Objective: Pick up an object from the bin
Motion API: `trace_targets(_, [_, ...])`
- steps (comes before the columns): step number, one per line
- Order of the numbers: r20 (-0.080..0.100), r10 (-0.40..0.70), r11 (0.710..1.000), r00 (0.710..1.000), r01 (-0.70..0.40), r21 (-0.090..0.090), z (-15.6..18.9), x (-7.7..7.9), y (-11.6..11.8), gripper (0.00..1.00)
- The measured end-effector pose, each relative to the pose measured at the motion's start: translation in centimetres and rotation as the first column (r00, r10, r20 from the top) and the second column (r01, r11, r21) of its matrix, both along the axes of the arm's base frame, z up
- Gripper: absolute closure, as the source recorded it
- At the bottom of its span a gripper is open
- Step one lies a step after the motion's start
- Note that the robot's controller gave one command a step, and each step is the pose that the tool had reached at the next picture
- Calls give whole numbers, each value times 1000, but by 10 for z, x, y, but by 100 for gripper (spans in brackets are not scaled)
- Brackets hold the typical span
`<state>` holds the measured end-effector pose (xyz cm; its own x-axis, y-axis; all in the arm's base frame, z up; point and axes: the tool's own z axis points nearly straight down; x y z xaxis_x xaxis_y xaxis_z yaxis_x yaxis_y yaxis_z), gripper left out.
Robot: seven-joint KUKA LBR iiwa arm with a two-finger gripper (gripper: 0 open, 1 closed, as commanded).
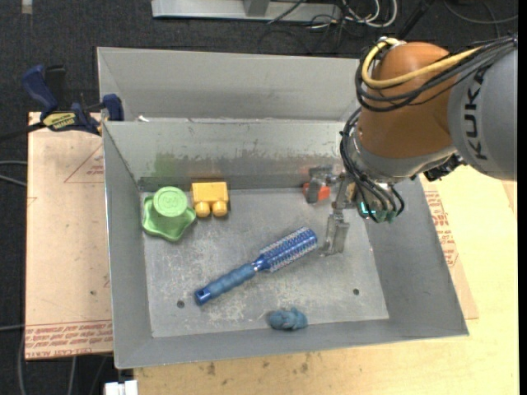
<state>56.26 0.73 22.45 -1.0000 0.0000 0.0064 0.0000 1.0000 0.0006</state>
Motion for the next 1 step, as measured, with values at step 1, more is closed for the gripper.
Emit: trace_targets(1, [-2,117,993,993,-117,2,-87,-22,39,0])
